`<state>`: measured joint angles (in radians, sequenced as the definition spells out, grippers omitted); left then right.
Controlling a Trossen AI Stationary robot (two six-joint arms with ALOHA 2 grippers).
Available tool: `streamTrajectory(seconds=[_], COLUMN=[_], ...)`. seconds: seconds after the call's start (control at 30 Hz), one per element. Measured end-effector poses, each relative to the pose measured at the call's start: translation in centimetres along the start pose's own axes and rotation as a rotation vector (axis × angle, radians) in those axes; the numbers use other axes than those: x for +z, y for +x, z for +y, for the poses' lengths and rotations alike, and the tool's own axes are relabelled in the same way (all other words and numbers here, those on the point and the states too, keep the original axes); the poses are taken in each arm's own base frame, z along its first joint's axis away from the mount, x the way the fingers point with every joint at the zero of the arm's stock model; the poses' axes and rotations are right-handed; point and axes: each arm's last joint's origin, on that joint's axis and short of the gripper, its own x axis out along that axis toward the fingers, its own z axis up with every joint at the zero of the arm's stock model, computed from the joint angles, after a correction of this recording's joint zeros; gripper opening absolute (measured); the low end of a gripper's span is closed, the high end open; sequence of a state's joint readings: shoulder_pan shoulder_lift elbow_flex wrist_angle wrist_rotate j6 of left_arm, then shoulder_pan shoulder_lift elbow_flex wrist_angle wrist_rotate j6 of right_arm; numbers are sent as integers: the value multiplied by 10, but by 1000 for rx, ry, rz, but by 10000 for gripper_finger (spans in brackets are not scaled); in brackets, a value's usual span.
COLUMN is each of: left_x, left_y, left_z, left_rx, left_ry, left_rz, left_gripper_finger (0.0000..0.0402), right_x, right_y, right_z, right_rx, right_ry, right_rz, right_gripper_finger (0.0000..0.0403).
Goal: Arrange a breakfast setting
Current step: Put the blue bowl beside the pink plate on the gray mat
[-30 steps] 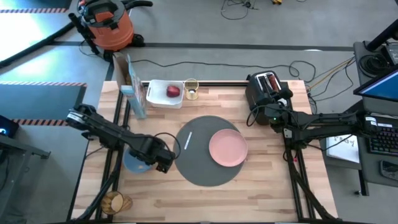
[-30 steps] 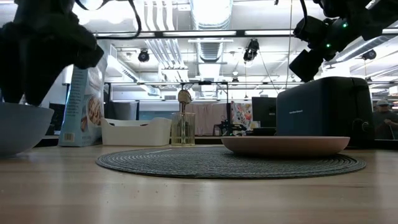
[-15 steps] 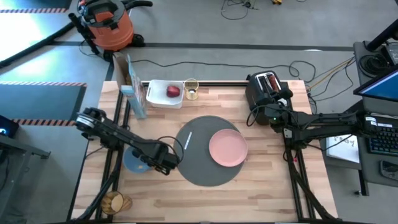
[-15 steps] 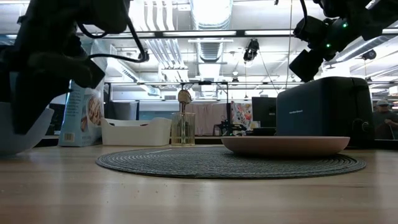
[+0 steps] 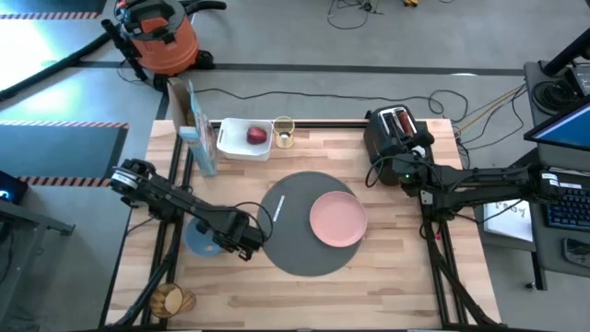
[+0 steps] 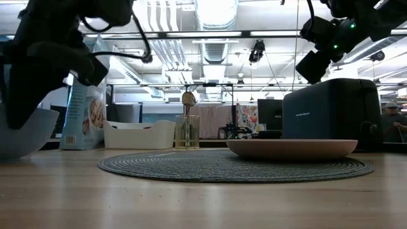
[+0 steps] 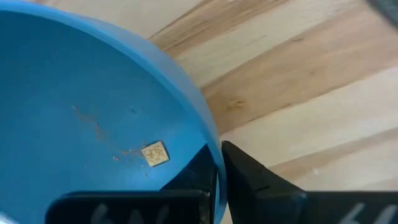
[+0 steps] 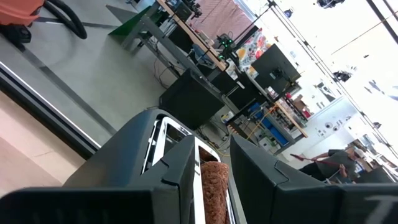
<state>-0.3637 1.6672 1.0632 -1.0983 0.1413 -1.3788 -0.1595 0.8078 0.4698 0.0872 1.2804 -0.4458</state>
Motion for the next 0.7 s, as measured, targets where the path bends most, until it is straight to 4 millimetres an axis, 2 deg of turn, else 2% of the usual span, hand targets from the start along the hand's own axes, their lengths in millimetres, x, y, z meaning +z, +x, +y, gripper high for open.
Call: streamTrajectory(seconds=[0.27,0.4,0.53,0.7], left_x=[7,15,32,63], left_y=[-33,-57,-74,-76], left_z=[-17,-28,-40,-61], left_rx=[-113,-143,-104,-55], left_ry=[170,294,456,599], left_rz=[-100,-238,-391,-416], left_gripper_finger=[1,0,0,0], right_x=[0,0,0,0], right_y=[0,0,0,0], right_z=[0,0,0,0], right_rx=[0,0,0,0], right_ry=[0,0,0,0], right_rz=[0,0,0,0], right_gripper_finger=[93,93,93,93])
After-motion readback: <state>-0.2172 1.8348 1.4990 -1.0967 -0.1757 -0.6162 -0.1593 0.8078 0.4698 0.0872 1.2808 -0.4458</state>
